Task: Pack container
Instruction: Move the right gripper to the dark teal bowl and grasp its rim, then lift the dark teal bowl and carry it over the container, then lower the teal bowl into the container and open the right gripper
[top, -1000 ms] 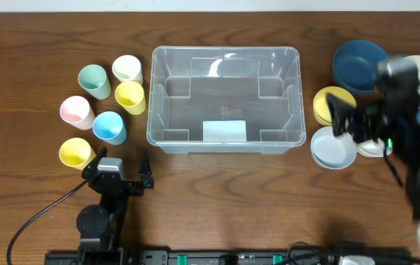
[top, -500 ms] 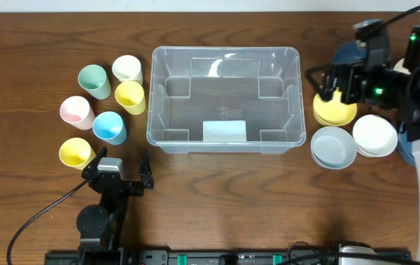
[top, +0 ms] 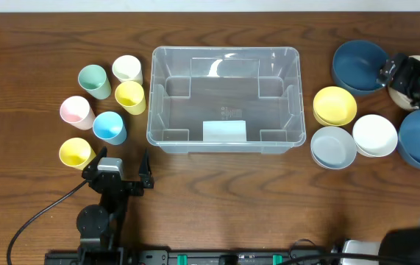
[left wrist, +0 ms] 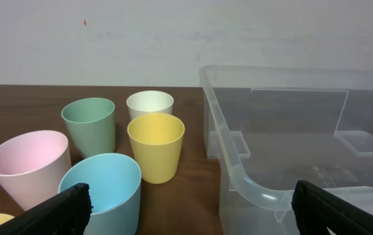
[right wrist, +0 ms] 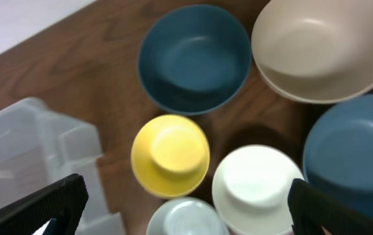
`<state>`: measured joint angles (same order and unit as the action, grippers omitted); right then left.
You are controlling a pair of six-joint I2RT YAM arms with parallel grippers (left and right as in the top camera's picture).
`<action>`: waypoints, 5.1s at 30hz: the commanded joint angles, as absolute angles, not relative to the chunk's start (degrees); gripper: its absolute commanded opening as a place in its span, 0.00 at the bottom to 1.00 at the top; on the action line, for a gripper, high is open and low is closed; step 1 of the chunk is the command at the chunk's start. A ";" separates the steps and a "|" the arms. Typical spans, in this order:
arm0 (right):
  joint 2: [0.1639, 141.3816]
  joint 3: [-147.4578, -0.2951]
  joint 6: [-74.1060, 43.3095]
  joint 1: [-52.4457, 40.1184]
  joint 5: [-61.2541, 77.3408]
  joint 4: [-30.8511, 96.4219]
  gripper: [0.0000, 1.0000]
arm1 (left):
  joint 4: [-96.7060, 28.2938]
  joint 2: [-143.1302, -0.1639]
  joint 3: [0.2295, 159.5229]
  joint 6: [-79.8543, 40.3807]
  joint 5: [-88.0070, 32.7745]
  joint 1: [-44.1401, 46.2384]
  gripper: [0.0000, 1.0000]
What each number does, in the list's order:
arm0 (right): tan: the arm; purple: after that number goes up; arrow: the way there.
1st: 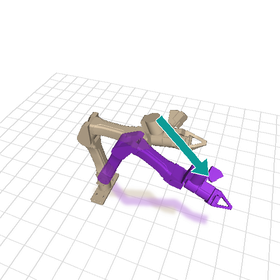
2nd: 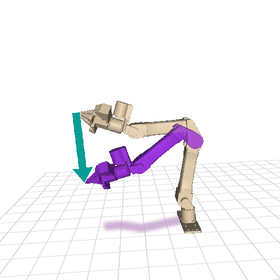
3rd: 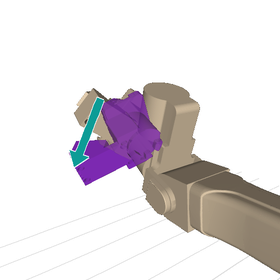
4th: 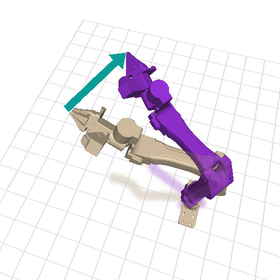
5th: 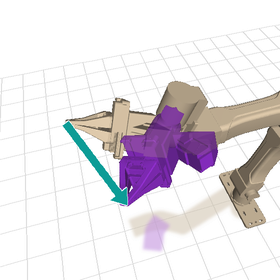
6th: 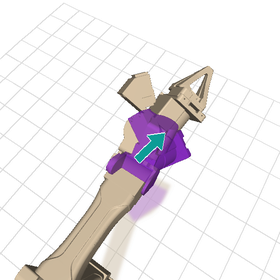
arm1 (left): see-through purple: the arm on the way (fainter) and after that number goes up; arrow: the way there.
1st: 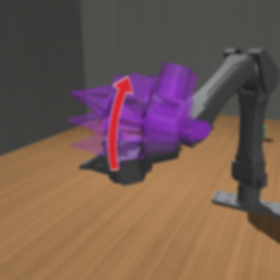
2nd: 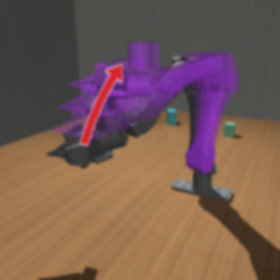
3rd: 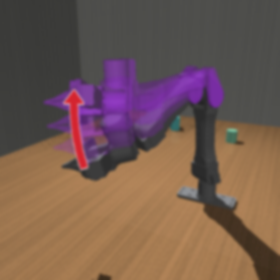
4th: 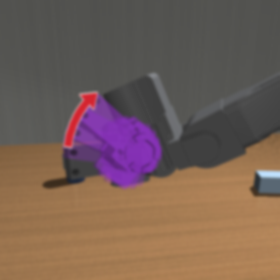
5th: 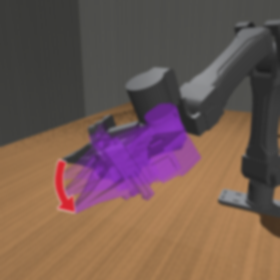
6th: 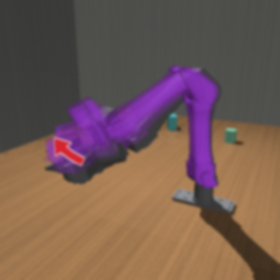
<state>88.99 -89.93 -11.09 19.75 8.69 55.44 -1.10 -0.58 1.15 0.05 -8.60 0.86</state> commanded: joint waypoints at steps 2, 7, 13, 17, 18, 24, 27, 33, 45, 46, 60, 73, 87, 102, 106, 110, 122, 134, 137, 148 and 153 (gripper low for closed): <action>96.60 -90.96 -12.95 19.92 6.79 52.01 0.99 | -3.01 -0.23 0.23 0.62 -9.21 0.67 0.98; 103.90 -90.96 -17.82 19.86 2.57 50.06 0.98 | -3.03 -0.23 0.23 0.62 -9.21 0.67 0.98; 111.63 -90.96 -22.02 19.88 1.50 49.21 0.86 | -3.03 -0.23 0.23 0.62 -9.21 0.67 0.98; 114.48 -90.96 -23.79 19.86 1.52 47.70 0.76 | -3.03 -0.23 0.23 0.62 -9.21 0.67 0.98; 114.91 -90.96 -24.01 19.86 1.58 46.96 0.74 | -3.03 -0.23 0.23 0.62 -9.21 0.67 0.98; 115.52 -90.50 -25.98 19.42 1.74 43.05 0.66 | -3.03 -0.23 0.23 0.62 -9.21 0.67 0.98; 115.52 -89.23 -27.77 19.00 1.76 40.36 0.64 | -3.01 -0.23 0.23 0.62 -9.21 0.67 0.98; 115.52 -85.93 -28.73 17.91 1.72 36.42 0.59 | -3.03 -0.23 0.23 0.62 -9.21 0.67 0.98; 115.52 -81.60 -30.00 17.56 0.62 31.66 0.49 | -3.03 -0.23 0.23 0.62 -9.21 0.67 0.98; 115.52 -81.47 -29.98 17.56 0.54 31.42 0.47 | -3.01 -0.23 0.23 0.62 -9.21 0.67 0.98; 115.52 -81.19 -29.95 17.56 -0.01 27.24 0.21 | -3.03 -0.23 0.23 0.62 -9.21 0.67 0.98; 115.52 -81.19 -29.91 17.56 0.01 25.04 0.01 | -3.03 -0.23 0.23 0.62 -9.21 0.67 0.98; 115.44 -84.23 -26.79 17.85 0.51 23.77 0.01 | -3.03 -0.23 0.23 0.62 -9.21 0.67 0.98; 114.63 -111.50 -18.68 18.81 11.38 46.15 0.01 | -3.03 -0.23 0.23 0.62 -9.21 0.67 0.98; 114.63 -116.60 -15.62 16.97 19.44 52.27 0.01 | -3.03 -0.23 0.23 0.62 -9.21 0.67 0.98; 114.50 -119.94 -12.69 13.13 27.38 57.41 0.01 | -3.01 -0.23 0.23 0.62 -9.21 0.67 0.98; 114.28 -118.28 -9.17 -6.55 20.71 62.37 0.01 | -3.03 -0.23 0.23 0.62 -9.21 0.67 0.98; 118.56 -116.66 -12.21 -16.47 5.74 62.50 0.01 | -3.03 -0.23 0.23 0.62 -9.21 0.67 0.98; 119.92 -114.98 -12.97 -16.47 4.25 62.35 0.01 | -3.03 -0.23 0.23 0.62 -9.21 0.67 0.98; 122.02 -113.38 -13.72 -16.47 -2.98 62.61 0.01 | -3.03 -0.23 0.23 0.62 -9.21 0.67 0.98; 122.02 -113.38 -13.72 -16.45 -6.28 62.61 0.01 | -3.01 -0.23 0.23 0.62 -9.21 0.67 0.98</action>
